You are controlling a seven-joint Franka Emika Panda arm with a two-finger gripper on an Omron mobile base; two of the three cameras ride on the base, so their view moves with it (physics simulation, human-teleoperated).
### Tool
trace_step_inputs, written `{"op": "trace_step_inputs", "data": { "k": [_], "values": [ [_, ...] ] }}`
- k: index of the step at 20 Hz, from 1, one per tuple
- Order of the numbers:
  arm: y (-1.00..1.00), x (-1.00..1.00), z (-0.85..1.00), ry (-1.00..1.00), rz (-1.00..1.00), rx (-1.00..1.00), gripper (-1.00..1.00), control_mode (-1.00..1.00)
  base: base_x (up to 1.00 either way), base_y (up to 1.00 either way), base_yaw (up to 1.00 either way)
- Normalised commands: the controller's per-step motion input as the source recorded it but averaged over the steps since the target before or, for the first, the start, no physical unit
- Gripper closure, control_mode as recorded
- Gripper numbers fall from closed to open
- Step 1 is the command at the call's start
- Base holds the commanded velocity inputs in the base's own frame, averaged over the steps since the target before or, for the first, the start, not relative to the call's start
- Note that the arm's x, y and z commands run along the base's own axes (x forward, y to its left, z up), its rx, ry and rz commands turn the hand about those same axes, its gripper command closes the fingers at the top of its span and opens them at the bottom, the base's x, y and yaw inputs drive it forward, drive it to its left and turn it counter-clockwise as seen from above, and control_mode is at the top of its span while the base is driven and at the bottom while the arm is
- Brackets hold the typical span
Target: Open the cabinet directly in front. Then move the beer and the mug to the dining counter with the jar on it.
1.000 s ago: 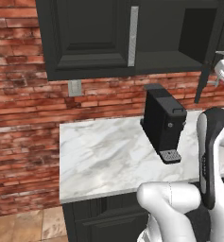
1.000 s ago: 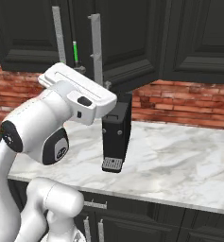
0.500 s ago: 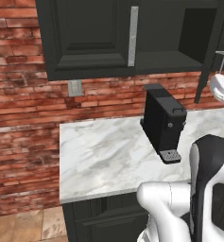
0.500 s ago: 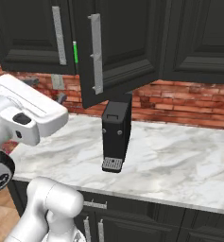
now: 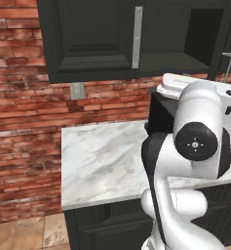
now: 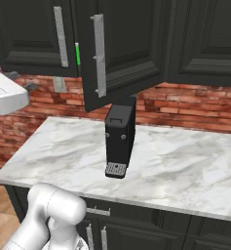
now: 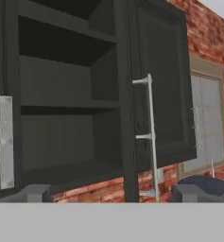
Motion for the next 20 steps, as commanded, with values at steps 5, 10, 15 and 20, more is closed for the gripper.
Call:
{"op": "trace_step_inputs", "data": {
  "k": [5,10,15,20],
  "values": [
    [0.06,1.0,-0.11,0.12,-0.25,-0.01,-1.0,-1.0,0.0,0.0,0.0],
    [-0.34,1.0,-0.18,0.18,-0.37,0.0,-1.0,-1.0,0.0,0.0,0.0],
    [-0.73,0.84,-0.21,0.13,-0.3,0.0,-1.0,-1.0,0.0,0.0,0.0],
    [-0.97,0.33,-0.16,0.01,-0.17,0.01,-1.0,-1.0,0.0,0.0,0.0]
  ]
}}
